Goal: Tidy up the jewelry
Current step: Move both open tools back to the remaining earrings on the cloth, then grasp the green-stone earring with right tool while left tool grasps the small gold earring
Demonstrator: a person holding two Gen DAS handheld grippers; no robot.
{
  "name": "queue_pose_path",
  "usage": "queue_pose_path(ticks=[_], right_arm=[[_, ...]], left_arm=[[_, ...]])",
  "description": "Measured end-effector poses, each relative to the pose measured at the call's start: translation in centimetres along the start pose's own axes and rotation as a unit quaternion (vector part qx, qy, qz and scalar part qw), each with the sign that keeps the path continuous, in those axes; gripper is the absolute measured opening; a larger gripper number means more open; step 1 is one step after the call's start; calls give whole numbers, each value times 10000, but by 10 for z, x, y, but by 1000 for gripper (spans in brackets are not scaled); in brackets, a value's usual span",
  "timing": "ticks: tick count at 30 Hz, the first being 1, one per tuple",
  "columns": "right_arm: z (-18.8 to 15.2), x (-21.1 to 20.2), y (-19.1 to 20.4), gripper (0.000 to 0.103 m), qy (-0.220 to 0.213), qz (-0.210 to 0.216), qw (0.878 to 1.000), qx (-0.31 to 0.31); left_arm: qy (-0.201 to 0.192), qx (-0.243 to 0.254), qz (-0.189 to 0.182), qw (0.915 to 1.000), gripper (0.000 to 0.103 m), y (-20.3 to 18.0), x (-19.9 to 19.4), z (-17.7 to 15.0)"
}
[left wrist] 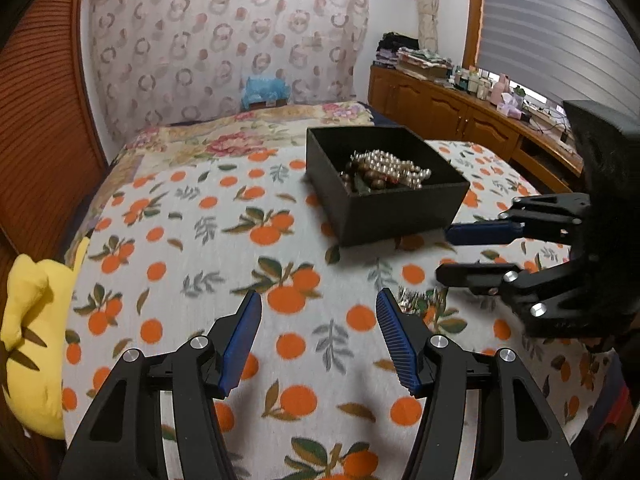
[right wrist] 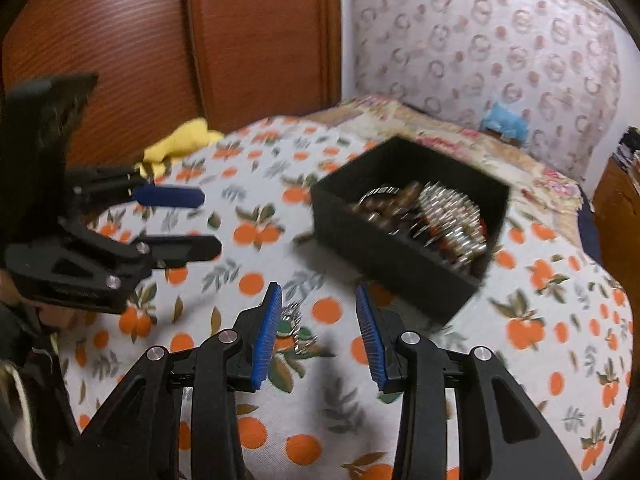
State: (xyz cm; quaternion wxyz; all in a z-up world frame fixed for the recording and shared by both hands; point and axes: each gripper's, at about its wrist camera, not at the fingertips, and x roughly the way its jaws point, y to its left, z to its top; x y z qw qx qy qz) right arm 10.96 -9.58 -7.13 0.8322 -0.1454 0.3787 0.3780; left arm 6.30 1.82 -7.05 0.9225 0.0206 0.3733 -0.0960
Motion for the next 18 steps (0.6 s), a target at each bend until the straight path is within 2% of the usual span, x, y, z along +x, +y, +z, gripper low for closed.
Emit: queue_pose_path(ticks=[10, 16, 18], right_arm=[[-5, 24, 0, 41, 342, 339, 9988, -49], [-9, 21, 9, 41, 428, 344, 9981, -291], [-11, 19, 14, 37, 450, 299, 9976, -437]], left_arm=[[133, -122, -58, 9998, 57, 4, 2, -14], [165, -142, -102, 9997, 57, 3, 3, -18], [165, -141, -100, 9997, 57, 2, 3, -18]])
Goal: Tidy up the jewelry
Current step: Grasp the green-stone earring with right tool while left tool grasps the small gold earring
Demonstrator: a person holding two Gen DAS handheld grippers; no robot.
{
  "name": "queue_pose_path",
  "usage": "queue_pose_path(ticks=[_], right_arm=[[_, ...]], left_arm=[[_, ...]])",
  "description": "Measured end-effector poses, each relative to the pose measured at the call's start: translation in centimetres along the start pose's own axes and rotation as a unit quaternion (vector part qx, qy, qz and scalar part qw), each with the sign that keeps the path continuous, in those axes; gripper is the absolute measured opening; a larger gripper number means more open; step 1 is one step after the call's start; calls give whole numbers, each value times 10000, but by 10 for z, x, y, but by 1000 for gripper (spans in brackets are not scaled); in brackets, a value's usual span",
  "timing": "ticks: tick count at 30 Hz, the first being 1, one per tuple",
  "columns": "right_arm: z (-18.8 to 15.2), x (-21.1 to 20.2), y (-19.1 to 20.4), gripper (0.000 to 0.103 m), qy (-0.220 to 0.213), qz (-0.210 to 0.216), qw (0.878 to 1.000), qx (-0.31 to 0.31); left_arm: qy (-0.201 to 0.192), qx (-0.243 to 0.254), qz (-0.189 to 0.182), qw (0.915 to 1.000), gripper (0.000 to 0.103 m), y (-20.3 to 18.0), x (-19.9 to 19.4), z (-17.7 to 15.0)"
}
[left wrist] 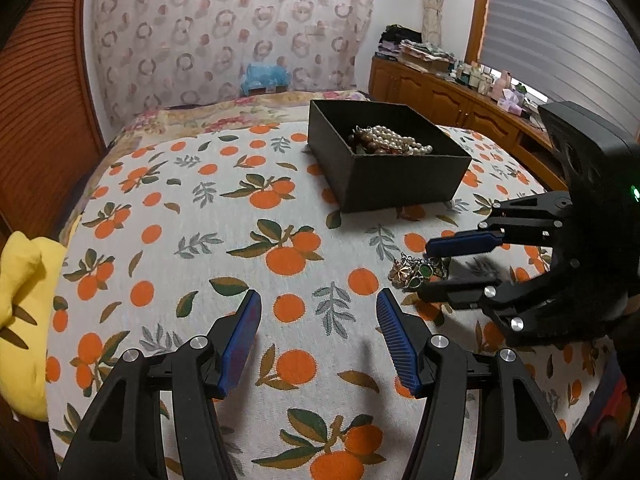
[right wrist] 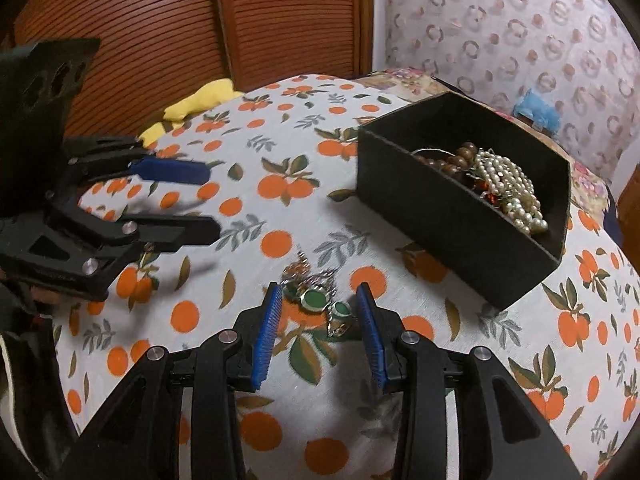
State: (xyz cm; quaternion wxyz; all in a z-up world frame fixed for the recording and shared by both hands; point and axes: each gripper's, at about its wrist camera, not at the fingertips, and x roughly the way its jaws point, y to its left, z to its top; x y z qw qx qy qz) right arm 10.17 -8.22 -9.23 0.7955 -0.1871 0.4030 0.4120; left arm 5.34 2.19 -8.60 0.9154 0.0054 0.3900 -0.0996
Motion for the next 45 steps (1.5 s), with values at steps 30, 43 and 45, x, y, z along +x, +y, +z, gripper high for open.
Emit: queue_pose_path(ticks=[30, 43, 45], right_arm=[[8, -6, -5, 4, -242, -443, 9986, 131], [10, 1, -2, 22, -148, -373, 9991, 121], [10, 6, 0, 22, -81, -428, 9990, 75]], left_arm=[[36, 59, -57, 10000, 57, -12, 4, -1], [37, 64, -59, 10000, 57, -11, 4, -1], [39, 71, -61, 9999, 57, -12, 4, -2]])
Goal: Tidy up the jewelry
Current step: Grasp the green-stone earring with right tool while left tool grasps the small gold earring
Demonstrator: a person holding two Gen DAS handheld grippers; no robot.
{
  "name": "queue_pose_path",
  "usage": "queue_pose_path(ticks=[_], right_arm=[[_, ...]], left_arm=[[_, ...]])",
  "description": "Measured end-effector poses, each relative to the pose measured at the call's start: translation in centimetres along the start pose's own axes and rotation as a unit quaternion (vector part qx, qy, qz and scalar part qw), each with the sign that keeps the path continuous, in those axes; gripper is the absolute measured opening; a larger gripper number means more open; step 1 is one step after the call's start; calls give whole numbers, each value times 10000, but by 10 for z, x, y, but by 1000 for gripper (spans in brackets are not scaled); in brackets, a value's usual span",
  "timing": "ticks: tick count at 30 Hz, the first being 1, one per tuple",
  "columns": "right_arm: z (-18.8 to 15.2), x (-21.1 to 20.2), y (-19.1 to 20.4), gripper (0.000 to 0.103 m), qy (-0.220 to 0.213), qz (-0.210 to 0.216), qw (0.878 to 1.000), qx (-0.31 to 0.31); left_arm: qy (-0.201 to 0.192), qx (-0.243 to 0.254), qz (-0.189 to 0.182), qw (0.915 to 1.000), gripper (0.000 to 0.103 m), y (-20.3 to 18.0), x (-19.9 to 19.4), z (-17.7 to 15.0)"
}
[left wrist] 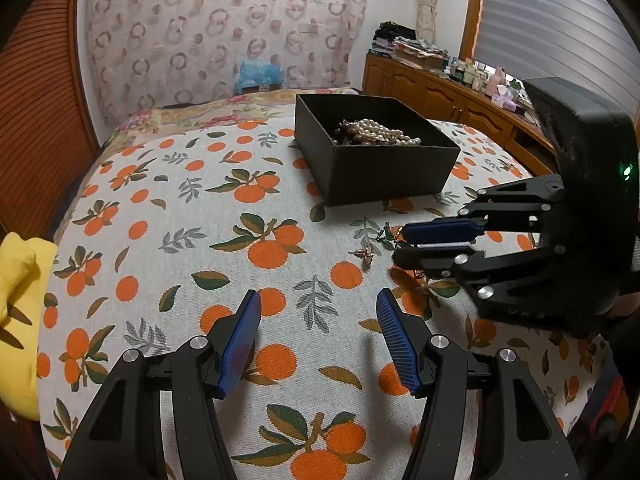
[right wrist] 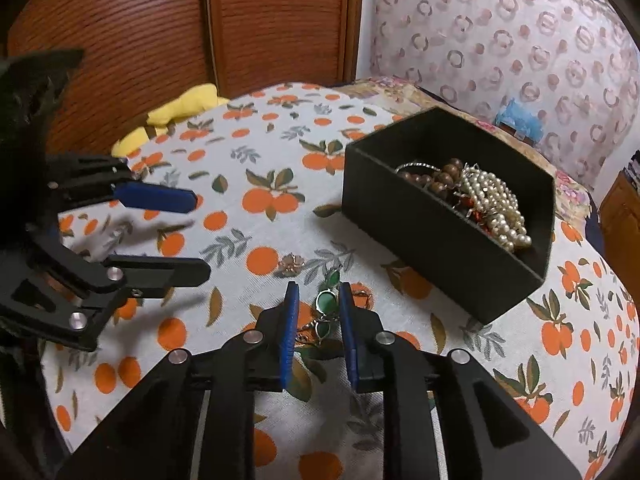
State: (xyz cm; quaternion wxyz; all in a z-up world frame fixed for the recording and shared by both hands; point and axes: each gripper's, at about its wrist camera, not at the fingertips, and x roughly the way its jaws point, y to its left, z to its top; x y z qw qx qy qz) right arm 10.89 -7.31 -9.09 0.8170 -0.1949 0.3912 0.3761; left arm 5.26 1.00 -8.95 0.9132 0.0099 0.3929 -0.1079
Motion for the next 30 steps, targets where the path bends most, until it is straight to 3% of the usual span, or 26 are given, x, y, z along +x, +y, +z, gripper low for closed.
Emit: queue_pose_path(ticks=[3, 4, 15, 21, 30], right_arm=[[2, 2, 1, 21, 37, -124, 9999, -42], [2, 2, 1, 13, 49, -188, 9998, -56], [0, -32, -27, 13, -331, -387, 9982, 329], [-2, -53, -38, 13, -523, -453, 9966, 452], [-7, -71, -45, 13, -672, -546, 9951, 486]], left_arm=[[11, 13, -3, 10000, 57, -1, 1, 0], [14, 21, -5, 10000, 57, -1, 2, 0], [162, 330, -202, 9991, 57, -20, 20, 19], [263, 499, -223, 9982, 36, -32, 32, 29], [312, 577, -123, 9978, 19, -37, 42, 27]])
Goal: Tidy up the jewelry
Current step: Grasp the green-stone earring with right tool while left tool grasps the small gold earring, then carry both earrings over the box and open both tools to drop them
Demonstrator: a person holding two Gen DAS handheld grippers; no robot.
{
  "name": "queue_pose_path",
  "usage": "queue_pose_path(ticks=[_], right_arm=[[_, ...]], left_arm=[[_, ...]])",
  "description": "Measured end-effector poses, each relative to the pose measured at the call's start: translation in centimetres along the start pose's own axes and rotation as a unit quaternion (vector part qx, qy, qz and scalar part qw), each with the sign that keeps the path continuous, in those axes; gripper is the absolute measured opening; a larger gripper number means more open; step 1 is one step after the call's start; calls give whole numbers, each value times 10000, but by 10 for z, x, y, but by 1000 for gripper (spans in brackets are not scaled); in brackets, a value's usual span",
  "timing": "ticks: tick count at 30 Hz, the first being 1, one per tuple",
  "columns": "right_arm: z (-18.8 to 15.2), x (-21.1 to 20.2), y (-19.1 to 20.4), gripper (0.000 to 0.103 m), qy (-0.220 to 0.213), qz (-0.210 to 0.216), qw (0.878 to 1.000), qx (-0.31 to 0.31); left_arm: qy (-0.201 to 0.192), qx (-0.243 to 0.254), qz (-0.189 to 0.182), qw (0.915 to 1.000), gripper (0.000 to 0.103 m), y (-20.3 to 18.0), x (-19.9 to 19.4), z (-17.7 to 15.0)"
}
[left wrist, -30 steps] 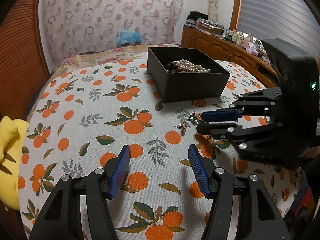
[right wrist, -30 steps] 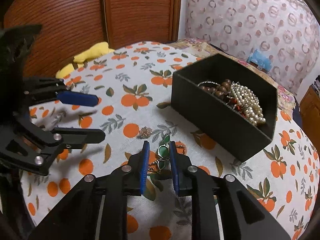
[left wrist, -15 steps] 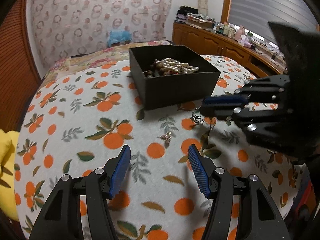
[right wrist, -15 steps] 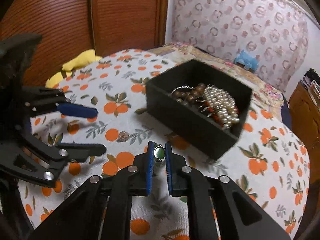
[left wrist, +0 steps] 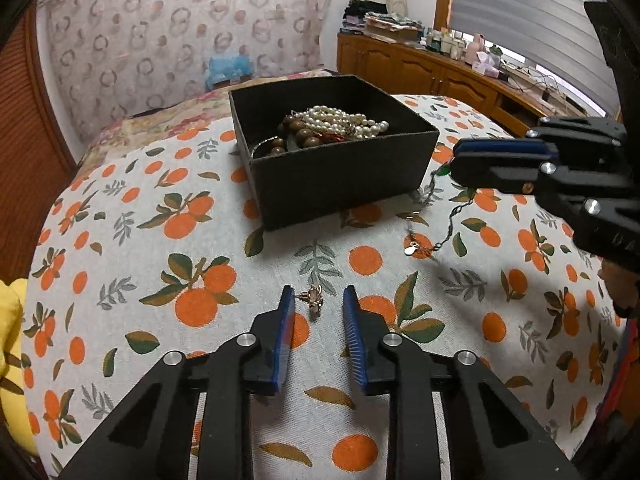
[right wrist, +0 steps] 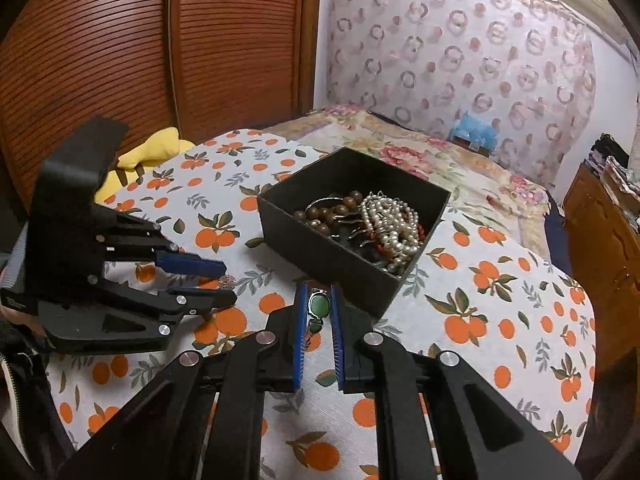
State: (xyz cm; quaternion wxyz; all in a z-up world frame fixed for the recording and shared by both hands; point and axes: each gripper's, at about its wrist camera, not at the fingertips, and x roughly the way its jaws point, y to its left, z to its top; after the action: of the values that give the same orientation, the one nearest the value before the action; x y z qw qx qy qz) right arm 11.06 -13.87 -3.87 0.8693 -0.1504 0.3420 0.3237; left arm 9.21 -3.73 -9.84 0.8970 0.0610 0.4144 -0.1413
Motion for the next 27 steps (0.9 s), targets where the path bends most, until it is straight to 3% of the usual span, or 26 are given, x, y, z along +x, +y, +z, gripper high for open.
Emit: queue_pose_path(ticks=[1, 3, 18, 27], right_arm=[[0, -2, -1, 13, -21, -6, 10000, 11], [1, -4, -2, 13, -49, -20, 10000, 23], [32, -38, -15, 13, -611, -164, 9980, 66], [54, -39, -30, 13, -901, -157, 9956, 187]], left_arm=[[-3, -1, 0, 10000, 11, 1, 0, 0], [-4, -12, -14, 10000, 6, 1, 0, 0], [-596, -185, 31, 9980, 6, 2, -35, 22], [-816, -134, 2, 9966, 6, 4, -45, 44]])
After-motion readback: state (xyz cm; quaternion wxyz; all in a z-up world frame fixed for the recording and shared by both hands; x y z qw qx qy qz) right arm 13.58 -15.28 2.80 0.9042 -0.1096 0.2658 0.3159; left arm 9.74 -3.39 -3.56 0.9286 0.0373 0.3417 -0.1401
